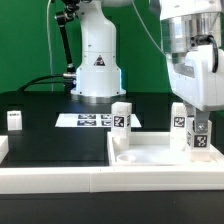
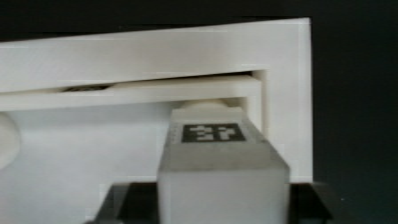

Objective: Assemble square table

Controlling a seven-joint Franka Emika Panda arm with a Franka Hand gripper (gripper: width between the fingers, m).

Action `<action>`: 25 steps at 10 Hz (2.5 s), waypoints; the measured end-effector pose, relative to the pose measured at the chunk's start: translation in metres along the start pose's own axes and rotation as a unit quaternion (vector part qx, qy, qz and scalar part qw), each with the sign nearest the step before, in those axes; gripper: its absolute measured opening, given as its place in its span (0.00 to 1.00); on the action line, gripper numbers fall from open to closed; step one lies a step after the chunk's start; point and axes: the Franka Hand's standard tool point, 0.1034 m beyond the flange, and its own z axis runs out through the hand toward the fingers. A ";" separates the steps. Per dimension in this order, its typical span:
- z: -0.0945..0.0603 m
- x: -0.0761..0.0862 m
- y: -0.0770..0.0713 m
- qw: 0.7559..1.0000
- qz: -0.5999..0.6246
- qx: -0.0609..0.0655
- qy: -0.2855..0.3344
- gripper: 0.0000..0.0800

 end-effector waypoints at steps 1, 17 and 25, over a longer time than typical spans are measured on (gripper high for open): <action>0.000 0.000 0.000 1.000 0.030 0.002 0.000 0.36; -0.013 0.010 -0.020 1.000 0.025 0.001 -0.004 0.81; -0.014 0.030 -0.021 0.997 -0.067 -0.027 -0.015 0.81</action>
Offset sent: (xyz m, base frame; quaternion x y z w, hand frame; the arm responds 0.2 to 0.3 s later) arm -0.0151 0.0054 -0.0066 0.0398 -0.0288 0.3074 0.9503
